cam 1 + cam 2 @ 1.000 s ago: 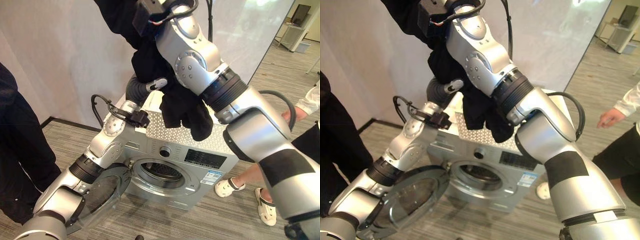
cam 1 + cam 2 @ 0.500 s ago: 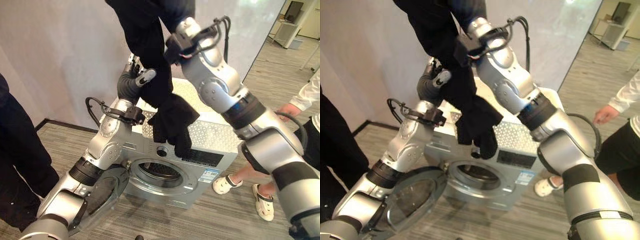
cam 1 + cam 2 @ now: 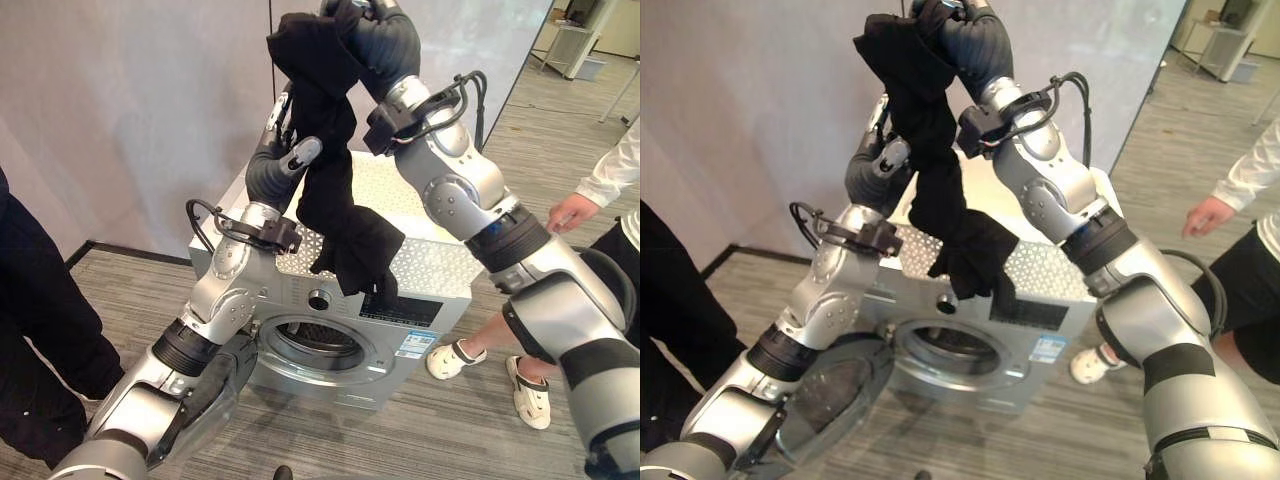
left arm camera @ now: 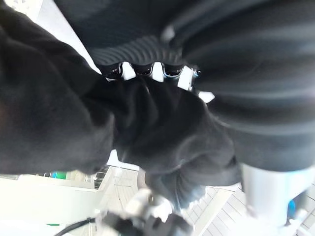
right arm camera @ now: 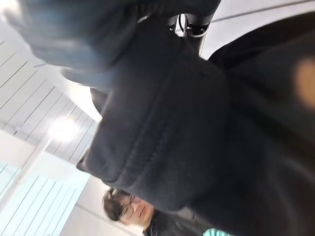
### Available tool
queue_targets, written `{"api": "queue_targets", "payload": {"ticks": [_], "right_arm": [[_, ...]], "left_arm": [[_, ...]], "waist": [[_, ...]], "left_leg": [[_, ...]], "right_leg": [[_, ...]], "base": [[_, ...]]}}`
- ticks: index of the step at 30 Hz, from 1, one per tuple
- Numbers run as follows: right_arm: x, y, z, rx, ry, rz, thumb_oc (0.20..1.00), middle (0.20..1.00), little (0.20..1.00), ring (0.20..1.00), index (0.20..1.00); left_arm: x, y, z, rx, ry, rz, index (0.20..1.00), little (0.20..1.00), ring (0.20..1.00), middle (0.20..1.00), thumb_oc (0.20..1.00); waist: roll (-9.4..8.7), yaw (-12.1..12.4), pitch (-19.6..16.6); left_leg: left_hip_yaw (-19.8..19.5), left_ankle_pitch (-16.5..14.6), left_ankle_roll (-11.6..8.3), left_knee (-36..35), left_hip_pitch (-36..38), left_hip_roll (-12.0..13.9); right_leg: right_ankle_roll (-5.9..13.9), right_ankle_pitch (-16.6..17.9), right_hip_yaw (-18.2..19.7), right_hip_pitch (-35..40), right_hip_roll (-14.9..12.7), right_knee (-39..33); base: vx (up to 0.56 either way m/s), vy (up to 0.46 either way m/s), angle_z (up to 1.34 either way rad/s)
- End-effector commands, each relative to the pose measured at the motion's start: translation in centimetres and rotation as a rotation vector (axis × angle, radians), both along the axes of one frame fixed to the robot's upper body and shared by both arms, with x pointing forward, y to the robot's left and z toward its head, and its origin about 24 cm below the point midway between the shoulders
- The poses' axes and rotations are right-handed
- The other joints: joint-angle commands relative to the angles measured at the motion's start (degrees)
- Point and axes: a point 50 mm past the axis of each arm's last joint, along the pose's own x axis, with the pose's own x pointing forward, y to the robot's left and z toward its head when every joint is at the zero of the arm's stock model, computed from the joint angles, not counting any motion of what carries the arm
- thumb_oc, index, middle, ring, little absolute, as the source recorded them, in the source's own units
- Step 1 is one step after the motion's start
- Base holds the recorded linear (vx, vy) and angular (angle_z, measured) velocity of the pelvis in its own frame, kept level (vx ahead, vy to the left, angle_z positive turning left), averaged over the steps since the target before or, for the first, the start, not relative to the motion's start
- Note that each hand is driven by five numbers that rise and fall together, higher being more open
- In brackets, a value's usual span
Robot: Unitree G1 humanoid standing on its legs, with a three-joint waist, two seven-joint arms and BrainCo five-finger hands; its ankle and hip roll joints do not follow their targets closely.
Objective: Grab the laundry basket,head to the washer,open it,put in the laundry and shut it.
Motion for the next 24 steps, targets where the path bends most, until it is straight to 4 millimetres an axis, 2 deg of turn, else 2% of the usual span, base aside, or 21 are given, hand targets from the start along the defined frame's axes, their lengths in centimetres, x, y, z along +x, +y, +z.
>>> {"api": "queue_targets", "payload": {"ticks": [1, 8, 23, 24], "right_arm": [[-2.2, 1.0, 7.3, 0.097, -0.213, 0.007, 0.2, 0.2, 0.2, 0.2, 0.2], [-2.8, 2.8, 8.1, 0.128, -0.221, 0.05, 0.2, 0.2, 0.2, 0.2, 0.2], [-3.6, 4.4, 8.8, 0.139, -0.242, 0.089, 0.2, 0.2, 0.2, 0.2, 0.2], [-3.6, 4.4, 8.8, 0.135, -0.243, 0.087, 0.2, 0.2, 0.2, 0.2, 0.2]], "left_arm": [[-0.4, 0.1, -0.1, 0.012, -0.019, -0.054, 1.0, 1.0, 1.0, 1.0, 1.0], [-0.3, -0.5, -1.0, 0.013, 0.015, -0.073, 1.0, 1.0, 1.0, 1.0, 1.0], [-0.1, -1.4, -0.9, -0.013, 0.033, -0.097, 1.0, 1.0, 1.0, 1.0, 1.0], [-0.1, -1.3, -0.9, -0.016, 0.034, -0.099, 0.429, 0.429, 0.429, 0.429, 0.429]], "waist": [[-2.31, 0.99, -1.64], [-2.71, 1.04, -1.92], [-3.09, 1.13, -1.9], [-3.09, 1.11, -1.93]], "left_leg": [[0.11, -6.38, -1.67, 0.27, 4.08, 0.98], [-0.18, -6.25, -1.65, 0.27, 3.77, 0.87], [-0.03, -6.25, -1.62, 0.27, 3.62, 0.79], [-0.04, -6.26, -1.6, 0.27, 3.63, 0.8]], "right_leg": [[2.63, 4.51, 2.03, -2.31, -2.57, -0.12], [2.62, 4.75, 1.98, -2.57, -2.55, -0.12], [2.64, 5.0, 2.14, -2.69, -2.51, -0.12], [2.64, 5.02, 2.18, -2.68, -2.52, -0.12]], "base": [[0.0, 0.0, 0.0], [0.0, 0.0, 0.0], [0.0, 0.0, 0.0], [0.0, 0.0, 0.0]]}}
